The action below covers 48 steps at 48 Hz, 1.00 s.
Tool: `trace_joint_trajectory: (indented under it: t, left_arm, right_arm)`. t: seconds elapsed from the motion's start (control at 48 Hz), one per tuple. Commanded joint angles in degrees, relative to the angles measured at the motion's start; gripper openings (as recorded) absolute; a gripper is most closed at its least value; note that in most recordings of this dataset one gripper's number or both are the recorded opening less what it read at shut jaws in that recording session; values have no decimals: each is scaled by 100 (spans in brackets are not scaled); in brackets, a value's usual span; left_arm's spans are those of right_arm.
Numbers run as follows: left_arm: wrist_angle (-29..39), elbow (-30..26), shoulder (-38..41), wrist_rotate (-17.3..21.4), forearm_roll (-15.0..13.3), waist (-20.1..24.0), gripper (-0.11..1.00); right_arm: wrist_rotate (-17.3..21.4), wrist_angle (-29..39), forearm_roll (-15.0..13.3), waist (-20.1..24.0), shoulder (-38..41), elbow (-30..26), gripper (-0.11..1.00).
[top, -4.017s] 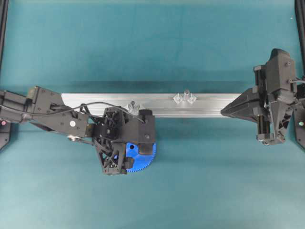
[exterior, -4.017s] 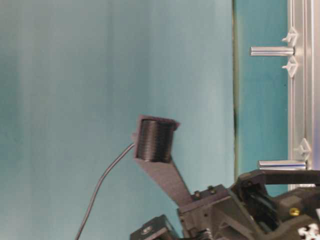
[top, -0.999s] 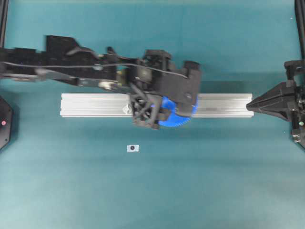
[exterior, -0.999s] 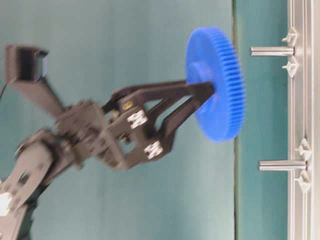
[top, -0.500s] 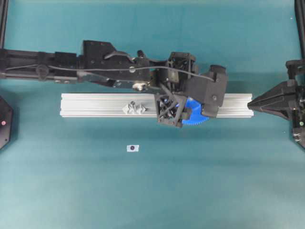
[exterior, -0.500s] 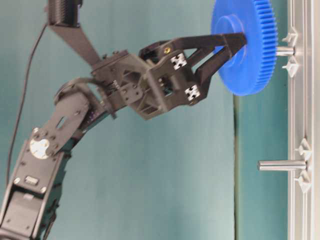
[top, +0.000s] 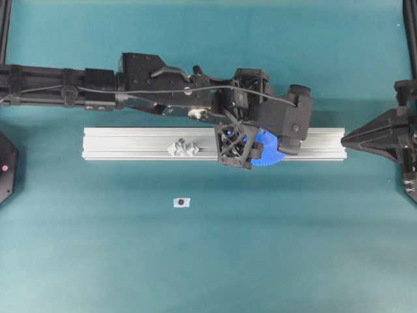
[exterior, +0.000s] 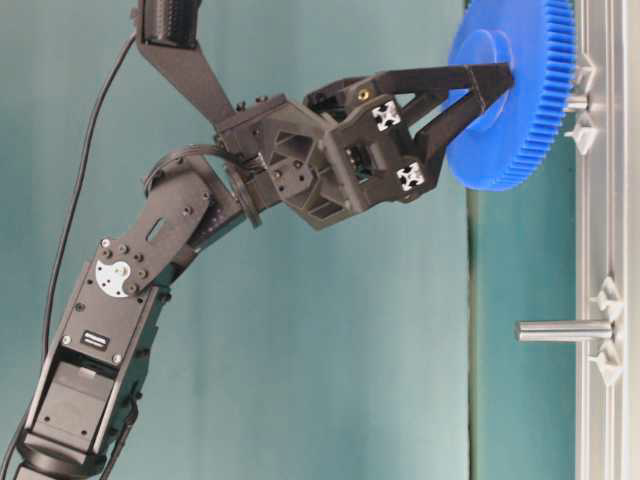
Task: Find the location of the shaft and insert the large gear.
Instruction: 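Align the gear's center hole above the right metal shaft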
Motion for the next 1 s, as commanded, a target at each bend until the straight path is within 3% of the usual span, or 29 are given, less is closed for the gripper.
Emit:
trace_joint_trajectory:
  t: [0.0, 0.978]
  left_arm:
    - [79, -114, -141, -18, 35, 132, 72]
    - [545, -185, -123, -62, 44, 404, 72]
  right_arm:
    - [44, -26, -18, -26, 26, -62, 2]
    - [44, -18, -18, -44, 26, -70, 2]
